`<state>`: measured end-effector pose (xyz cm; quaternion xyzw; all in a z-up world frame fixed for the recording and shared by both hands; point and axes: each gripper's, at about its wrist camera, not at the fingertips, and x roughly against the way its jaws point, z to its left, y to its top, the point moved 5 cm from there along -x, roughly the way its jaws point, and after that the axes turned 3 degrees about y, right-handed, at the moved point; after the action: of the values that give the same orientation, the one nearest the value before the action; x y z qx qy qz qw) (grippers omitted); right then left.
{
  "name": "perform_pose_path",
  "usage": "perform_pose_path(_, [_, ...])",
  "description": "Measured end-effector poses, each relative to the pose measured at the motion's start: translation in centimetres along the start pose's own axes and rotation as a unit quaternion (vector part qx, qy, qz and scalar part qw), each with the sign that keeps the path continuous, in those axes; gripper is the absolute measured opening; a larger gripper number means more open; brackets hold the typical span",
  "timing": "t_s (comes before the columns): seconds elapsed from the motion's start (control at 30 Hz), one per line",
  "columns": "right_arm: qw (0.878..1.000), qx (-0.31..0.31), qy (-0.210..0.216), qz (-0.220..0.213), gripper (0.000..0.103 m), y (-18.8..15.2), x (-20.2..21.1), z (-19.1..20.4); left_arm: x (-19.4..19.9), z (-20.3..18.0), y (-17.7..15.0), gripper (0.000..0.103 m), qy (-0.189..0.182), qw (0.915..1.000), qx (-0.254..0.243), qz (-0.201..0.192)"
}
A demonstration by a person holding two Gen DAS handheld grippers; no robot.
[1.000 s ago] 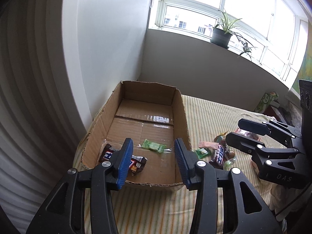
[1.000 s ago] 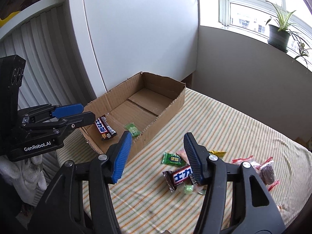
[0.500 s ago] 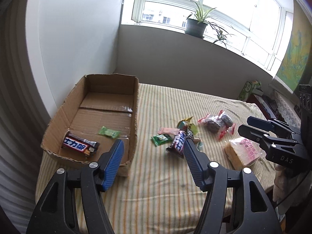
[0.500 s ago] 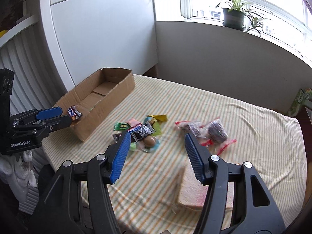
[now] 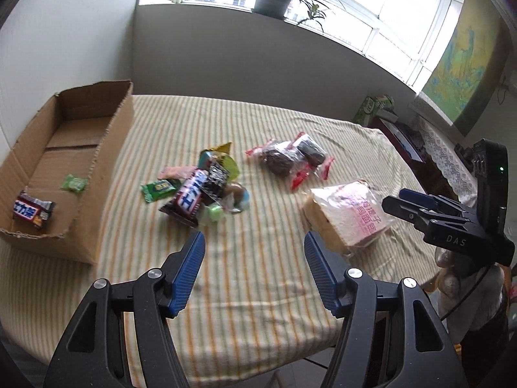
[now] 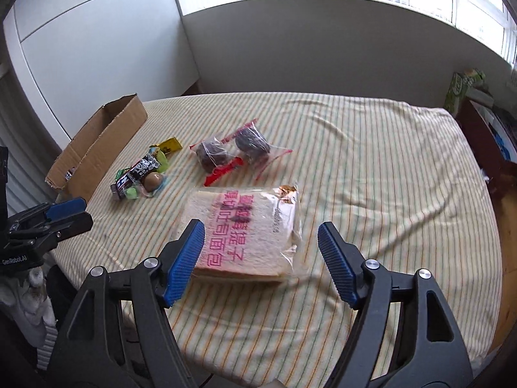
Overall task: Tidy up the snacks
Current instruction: 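Withdraw both grippers from the box toward the bagged bread loaf, then close both grippers on the bagged bread loaf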
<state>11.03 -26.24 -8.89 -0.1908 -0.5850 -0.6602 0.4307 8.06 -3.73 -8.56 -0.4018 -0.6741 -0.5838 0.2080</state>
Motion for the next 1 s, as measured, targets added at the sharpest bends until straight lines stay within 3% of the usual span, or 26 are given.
perform_pose_path(0.23, [0.998, -0.043, 0.047, 0.023, 0.075, -1.4, -1.9, -1.8, -2.6, -3.6, -0.6, 0.067, -0.035, 0.9988, -0.011, 0.033])
perform_pose_path(0.53, [0.995, -0.046, 0.08, 0.042, 0.075, -1.9, -3.3, -1.7, -5.9, -5.8, -1.0, 0.067, -0.073, 0.9942, -0.001, 0.079])
perform_pose_path(1.0, [0.989, -0.058, 0.117, 0.063, 0.075, -2.1, -5.0, -1.0, -7.8, -6.9, -0.7, 0.064, -0.105, 0.9895, -0.009, 0.099])
